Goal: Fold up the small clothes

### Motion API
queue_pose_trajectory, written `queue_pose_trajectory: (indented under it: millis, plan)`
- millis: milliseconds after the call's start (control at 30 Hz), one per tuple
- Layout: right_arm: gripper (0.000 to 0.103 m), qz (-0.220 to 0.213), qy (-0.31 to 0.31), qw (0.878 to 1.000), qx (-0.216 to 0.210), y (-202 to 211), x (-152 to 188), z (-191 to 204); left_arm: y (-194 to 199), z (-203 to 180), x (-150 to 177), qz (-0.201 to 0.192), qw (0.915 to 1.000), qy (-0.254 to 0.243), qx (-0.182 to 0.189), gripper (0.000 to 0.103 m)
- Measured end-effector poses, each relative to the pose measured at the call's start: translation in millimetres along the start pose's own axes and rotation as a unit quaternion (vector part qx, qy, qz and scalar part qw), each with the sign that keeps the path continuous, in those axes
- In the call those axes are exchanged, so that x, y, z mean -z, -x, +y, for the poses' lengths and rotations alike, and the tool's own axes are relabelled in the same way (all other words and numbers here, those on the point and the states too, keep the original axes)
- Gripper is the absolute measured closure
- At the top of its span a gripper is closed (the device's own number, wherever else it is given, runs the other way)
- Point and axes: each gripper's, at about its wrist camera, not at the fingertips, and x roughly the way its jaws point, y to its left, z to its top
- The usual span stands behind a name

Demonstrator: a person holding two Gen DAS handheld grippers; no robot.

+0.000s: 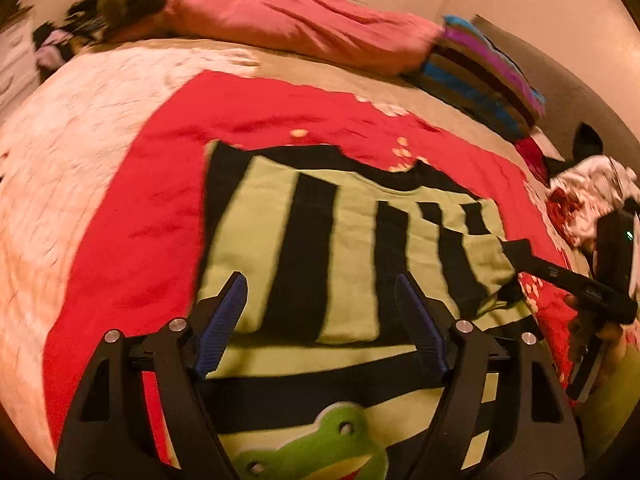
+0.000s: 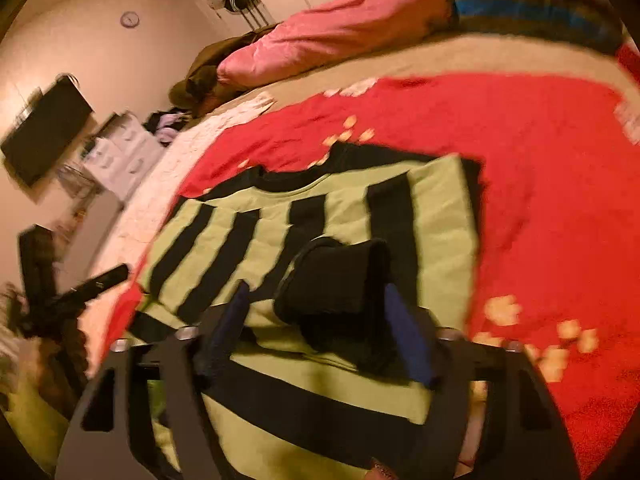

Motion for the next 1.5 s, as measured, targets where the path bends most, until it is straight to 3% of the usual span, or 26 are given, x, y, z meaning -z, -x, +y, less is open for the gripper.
queue_pose_trajectory:
  millis: [100,233,267,300,367,400,467,567,633,667,733,800,867,967,1067,1133,1167,1200,1267,1400,1500]
  plan:
    - [0.063,0.011,-0.015,0.999,-0.029,-4.0,-1.5,-3.0,-12.0,-9.6,-3.1,0.008,0.9997,-0.023,0.002,0.034]
    - [0.061,0.034,-0.035,0.996,-0.077,-5.5,-7.5,-8.2,-24.2,-8.7,-4.8,0.022,0.9995,-0.022,0.003,0.034]
    - [0.059,0.044,-0.032,0.996,-0.071,-7.3,-9.1,-9.3,-24.8,-8.7,-3.9,0.023,0.9995,-0.021,0.002,0.033]
    - [0.053,0.081,-0.032,0.995,-0.058,-14.2,-11.4,-13.3,-27.0,-7.2,-3.2,0.025,0.9995,-0.018,0.003,0.033]
    - [0.051,0.128,-0.049,0.99,-0.041,-22.7,-12.5,-21.8,-29.4,-4.9,-2.1,0.029,0.9995,-0.014,0.001,0.032]
    - [0.051,0.132,-0.052,0.989,-0.045,-23.1,-13.8,-23.8,-30.5,-3.4,-1.3,0.031,0.9994,-0.011,0.001,0.031]
    - [0.05,0.118,-0.05,0.99,-0.054,-16.0,-17.4,-24.9,-32.5,0.0,-0.4,0.034,0.9994,-0.008,-0.001,0.031]
    - [0.031,0.073,-0.062,0.993,-0.07,-5.6,-24.0,-27.5,-35.4,2.9,-0.2,0.036,0.9994,-0.001,-0.001,0.03]
    - [0.029,0.057,-0.078,0.991,-0.091,-5.5,-24.8,-30.2,-36.8,3.4,-0.9,0.036,0.9993,0.003,0.0,0.028]
    - [0.03,0.058,-0.08,0.99,-0.097,-8.0,-23.6,-30.9,-37.6,3.3,-1.7,0.036,0.9993,0.002,0.0,0.028]
    - [0.043,0.079,-0.062,0.989,-0.11,-14.6,-19.3,-25.5,-40.9,2.5,-3.7,0.038,0.9993,-0.002,-0.005,0.027]
    - [0.062,0.103,-0.025,0.986,-0.127,-15.6,-12.6,-14.6,-45.7,2.3,-5.8,0.041,0.9991,-0.007,-0.011,0.027]
    - [0.075,0.117,0.004,0.984,-0.137,-13.4,-3.7,-5.7,-52.9,2.1,-7.6,0.05,0.9984,-0.012,-0.023,0.027]
    - [0.078,0.154,0.036,0.979,-0.127,-18.9,12.1,3.0,-69.9,2.4,-7.7,0.071,0.9962,-0.021,-0.046,0.027]
    - [0.081,0.176,0.027,0.979,-0.1,-26.3,21.4,-4.1,-80.4,0.0,-5.0,0.077,0.9946,-0.035,-0.061,0.027]
    - [0.077,0.165,0.02,0.98,-0.106,-19.5,20.8,-5.5,-80.7,-1.3,-4.0,0.076,0.9941,-0.044,-0.064,0.027]
    - [0.067,0.155,0.019,0.981,-0.112,-14.0,18.8,-4.7,-80.0,-0.1,-4.1,0.075,0.9944,-0.043,-0.061,0.027]
    - [0.045,0.147,0.016,0.982,-0.119,-10.9,17.2,-5.5,-78.6,1.3,-4.1,0.074,0.9949,-0.039,-0.056,0.027]
    - [0.027,0.118,0.005,0.985,-0.128,3.7,13.5,-4.2,-75.2,6.0,-4.6,0.07,0.9963,-0.026,-0.043,0.027]
    - [0.027,0.08,-0.021,0.985,-0.152,13.1,1.0,-4.0,-73.0,7.1,-5.3,0.067,0.997,-0.013,-0.036,0.027]
    - [0.026,0.068,-0.092,0.982,-0.151,5.3,-7.2,-21.5,-73.5,5.8,-5.2,0.067,0.9969,-0.015,-0.039,0.027]
